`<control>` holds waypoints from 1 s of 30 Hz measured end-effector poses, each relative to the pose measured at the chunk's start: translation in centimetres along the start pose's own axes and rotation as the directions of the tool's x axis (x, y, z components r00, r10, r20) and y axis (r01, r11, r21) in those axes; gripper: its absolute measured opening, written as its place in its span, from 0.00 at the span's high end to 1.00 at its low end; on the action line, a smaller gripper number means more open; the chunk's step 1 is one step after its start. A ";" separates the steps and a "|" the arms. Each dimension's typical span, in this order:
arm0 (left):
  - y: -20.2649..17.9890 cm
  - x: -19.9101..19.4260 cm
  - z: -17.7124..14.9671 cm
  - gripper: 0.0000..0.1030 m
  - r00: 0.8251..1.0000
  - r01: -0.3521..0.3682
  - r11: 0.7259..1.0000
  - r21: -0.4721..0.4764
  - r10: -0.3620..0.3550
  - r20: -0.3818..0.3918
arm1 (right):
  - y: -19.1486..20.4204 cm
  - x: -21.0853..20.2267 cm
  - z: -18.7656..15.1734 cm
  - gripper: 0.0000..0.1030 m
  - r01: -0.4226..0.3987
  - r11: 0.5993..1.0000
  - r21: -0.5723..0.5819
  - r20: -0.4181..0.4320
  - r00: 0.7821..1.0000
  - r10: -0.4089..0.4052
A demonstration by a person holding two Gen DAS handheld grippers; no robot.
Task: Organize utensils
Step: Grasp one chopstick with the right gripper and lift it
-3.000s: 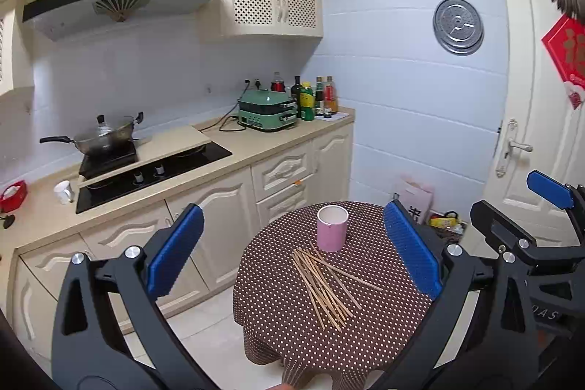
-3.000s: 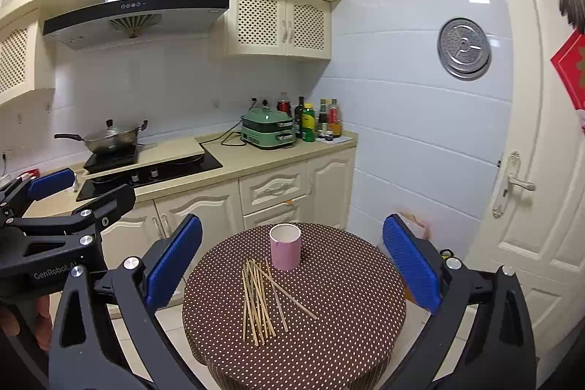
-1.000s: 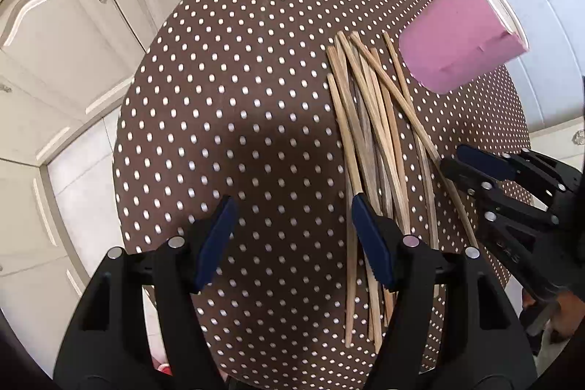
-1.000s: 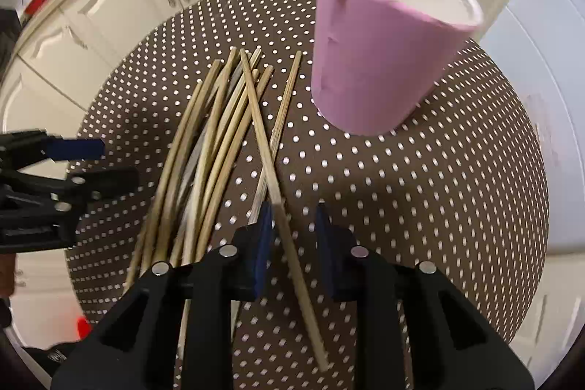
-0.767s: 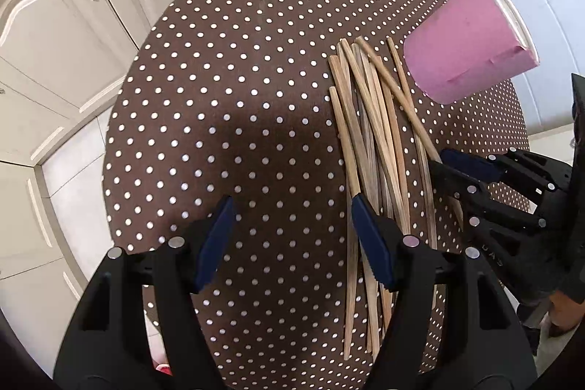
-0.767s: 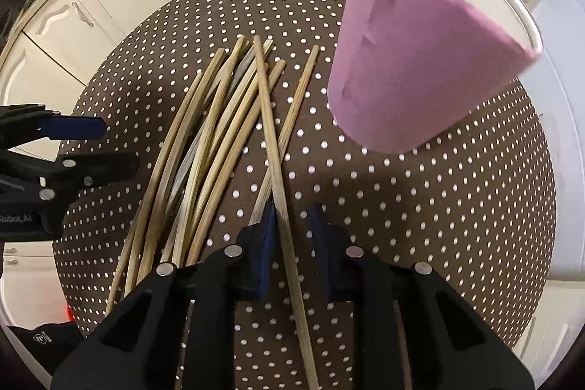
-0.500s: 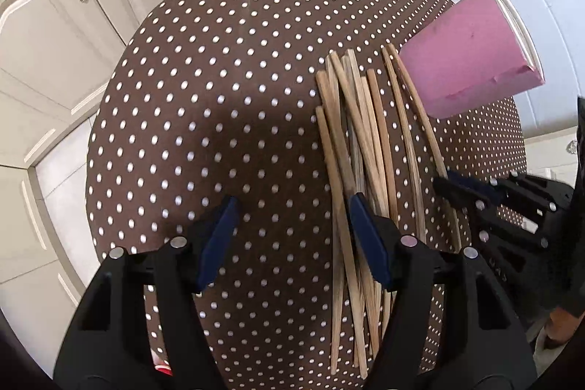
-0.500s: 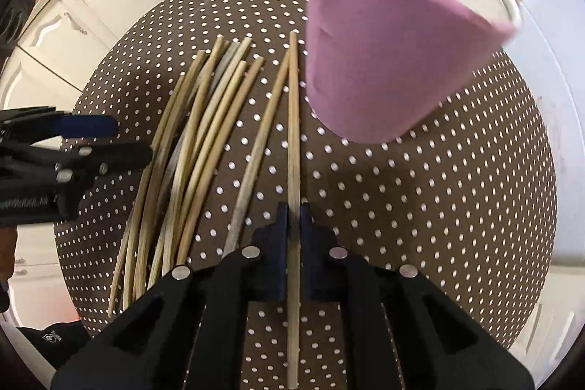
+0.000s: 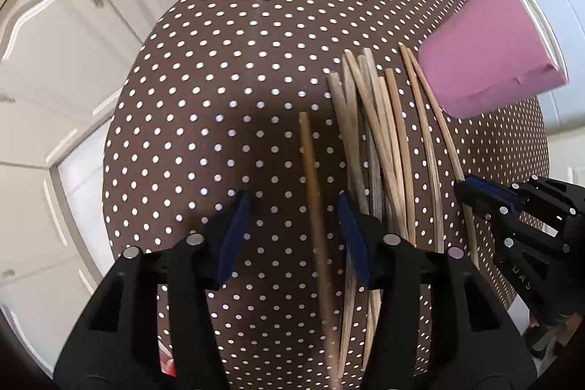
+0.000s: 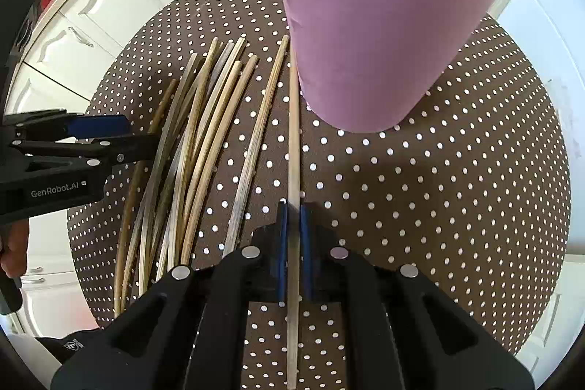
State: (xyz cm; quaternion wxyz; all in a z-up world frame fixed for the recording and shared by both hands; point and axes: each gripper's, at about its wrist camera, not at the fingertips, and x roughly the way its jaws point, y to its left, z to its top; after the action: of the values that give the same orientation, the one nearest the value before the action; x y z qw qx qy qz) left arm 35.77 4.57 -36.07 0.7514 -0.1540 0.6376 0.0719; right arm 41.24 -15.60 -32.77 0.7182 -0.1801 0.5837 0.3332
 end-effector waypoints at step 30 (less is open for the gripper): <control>1.8 0.5 -2.1 0.94 0.999 -0.014 0.976 -0.218 0.024 0.043 | -0.7 -0.1 3.0 0.95 -0.123 0.987 -0.099 -0.038 0.992 0.120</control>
State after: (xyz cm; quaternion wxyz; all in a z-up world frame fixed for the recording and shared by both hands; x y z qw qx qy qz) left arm 33.39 5.53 -37.08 0.7435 -0.2276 0.6102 0.1518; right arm 43.85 -14.14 -32.03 0.6771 -0.1856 0.5872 0.4027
